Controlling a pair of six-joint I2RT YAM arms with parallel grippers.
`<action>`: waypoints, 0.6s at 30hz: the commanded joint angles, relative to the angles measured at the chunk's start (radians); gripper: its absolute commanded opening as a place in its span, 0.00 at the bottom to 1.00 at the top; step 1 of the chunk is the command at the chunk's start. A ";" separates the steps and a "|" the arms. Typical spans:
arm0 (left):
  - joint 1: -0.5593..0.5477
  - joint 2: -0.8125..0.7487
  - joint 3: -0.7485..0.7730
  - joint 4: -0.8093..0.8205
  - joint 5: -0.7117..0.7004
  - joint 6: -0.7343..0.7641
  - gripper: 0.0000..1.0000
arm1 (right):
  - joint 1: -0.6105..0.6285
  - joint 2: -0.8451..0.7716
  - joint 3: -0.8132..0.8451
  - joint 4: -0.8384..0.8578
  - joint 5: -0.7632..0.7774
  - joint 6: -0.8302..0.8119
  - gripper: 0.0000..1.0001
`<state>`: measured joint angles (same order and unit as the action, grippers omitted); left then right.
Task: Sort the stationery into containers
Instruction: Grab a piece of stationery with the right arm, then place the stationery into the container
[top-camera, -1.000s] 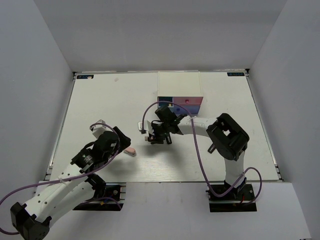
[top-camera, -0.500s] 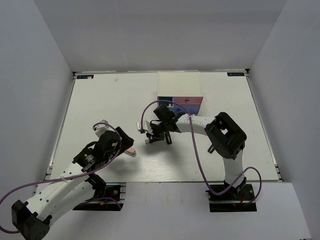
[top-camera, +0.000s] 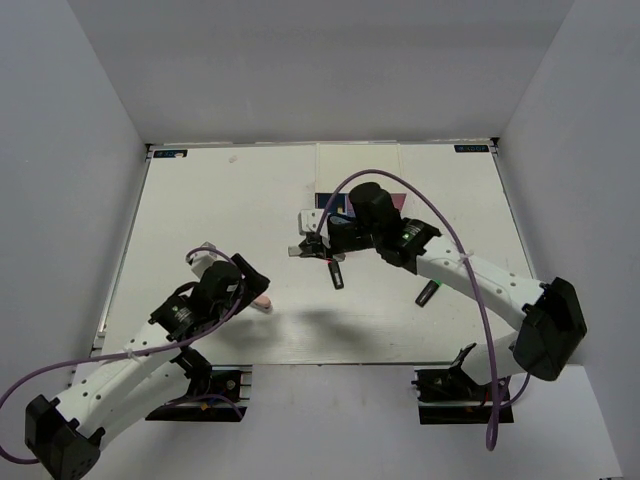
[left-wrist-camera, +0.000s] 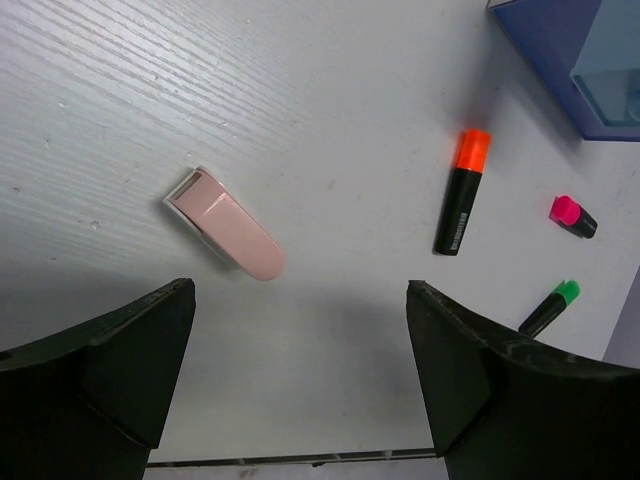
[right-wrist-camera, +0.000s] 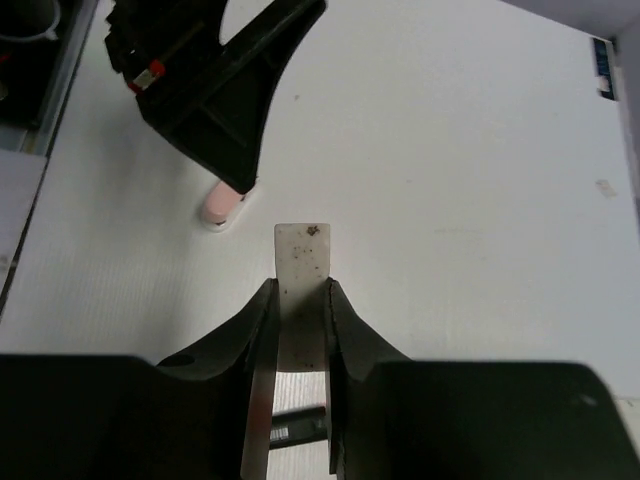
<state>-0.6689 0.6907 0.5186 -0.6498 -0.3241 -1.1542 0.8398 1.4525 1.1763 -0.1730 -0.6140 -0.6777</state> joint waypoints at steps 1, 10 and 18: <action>0.002 0.009 0.003 0.015 0.002 -0.024 0.97 | -0.004 -0.043 -0.047 0.113 0.132 0.119 0.01; 0.002 0.049 -0.017 0.047 0.031 -0.033 0.97 | -0.109 -0.006 -0.021 0.159 0.293 0.141 0.01; 0.002 0.078 -0.037 0.079 0.060 -0.033 0.97 | -0.197 0.057 0.039 0.191 0.296 0.116 0.04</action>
<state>-0.6689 0.7708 0.4831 -0.5976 -0.2775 -1.1793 0.6601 1.4952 1.1599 -0.0399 -0.3283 -0.5537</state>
